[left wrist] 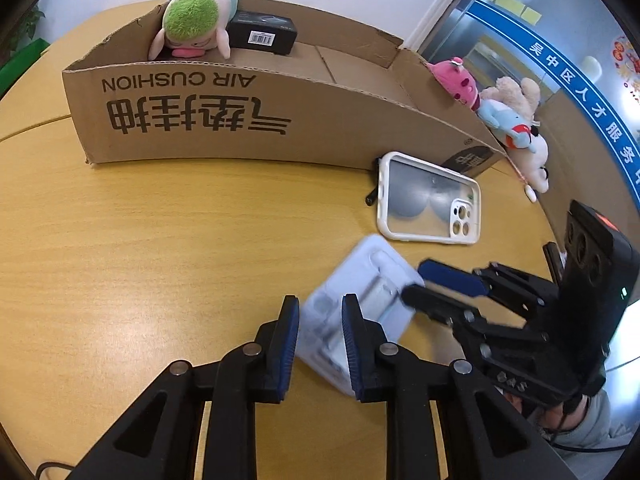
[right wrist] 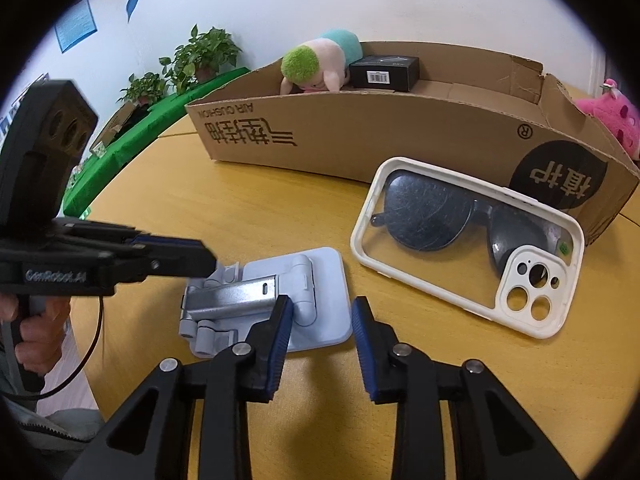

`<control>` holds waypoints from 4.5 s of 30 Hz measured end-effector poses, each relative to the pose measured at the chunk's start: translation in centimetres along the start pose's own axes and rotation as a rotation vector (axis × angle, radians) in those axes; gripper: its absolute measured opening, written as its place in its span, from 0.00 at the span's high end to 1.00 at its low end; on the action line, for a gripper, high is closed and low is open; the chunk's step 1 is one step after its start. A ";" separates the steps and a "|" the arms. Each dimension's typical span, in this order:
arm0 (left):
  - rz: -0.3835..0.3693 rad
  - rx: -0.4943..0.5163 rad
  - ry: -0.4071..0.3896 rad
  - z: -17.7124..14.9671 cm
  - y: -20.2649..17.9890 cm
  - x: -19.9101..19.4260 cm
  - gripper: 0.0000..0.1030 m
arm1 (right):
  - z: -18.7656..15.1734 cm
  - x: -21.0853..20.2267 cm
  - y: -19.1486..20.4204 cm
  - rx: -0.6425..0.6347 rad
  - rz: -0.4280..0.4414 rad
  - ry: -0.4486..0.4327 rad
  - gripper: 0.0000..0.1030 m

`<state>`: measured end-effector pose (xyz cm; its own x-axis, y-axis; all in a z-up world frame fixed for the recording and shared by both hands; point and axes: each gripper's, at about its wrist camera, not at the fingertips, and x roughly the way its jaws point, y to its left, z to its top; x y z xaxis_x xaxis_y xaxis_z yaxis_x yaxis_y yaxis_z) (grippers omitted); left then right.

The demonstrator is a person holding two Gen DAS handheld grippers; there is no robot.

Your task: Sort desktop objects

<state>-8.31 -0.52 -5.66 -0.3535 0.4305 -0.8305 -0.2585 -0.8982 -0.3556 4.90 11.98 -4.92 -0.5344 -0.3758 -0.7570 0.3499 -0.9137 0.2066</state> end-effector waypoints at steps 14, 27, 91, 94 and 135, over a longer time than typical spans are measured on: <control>0.042 0.011 0.066 -1.3 -0.7 0.8 0.57 | 0.0 0.0 -0.4 0.054 -0.063 -0.002 0.71; 0.091 0.038 0.046 -0.6 0.9 0.8 0.66 | -0.2 -0.6 4.1 -0.085 0.126 0.000 0.67; 0.177 0.178 -0.461 16.4 -2.3 -10.1 0.75 | 19.0 -3.4 1.0 -0.077 -0.018 -0.336 0.64; 0.199 0.159 -0.468 17.4 -1.2 -10.5 0.75 | 20.6 -2.2 1.2 -0.088 0.004 -0.321 0.64; 0.038 0.143 -0.140 30.1 1.0 2.3 0.99 | 22.9 6.3 -16.8 0.243 0.012 -0.003 0.64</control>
<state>-36.41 2.28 4.98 -0.4848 0.4135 -0.7707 -0.3643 -0.8966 -0.2519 -21.96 21.41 1.02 -0.5335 -0.3868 -0.7522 0.1609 -0.9195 0.3587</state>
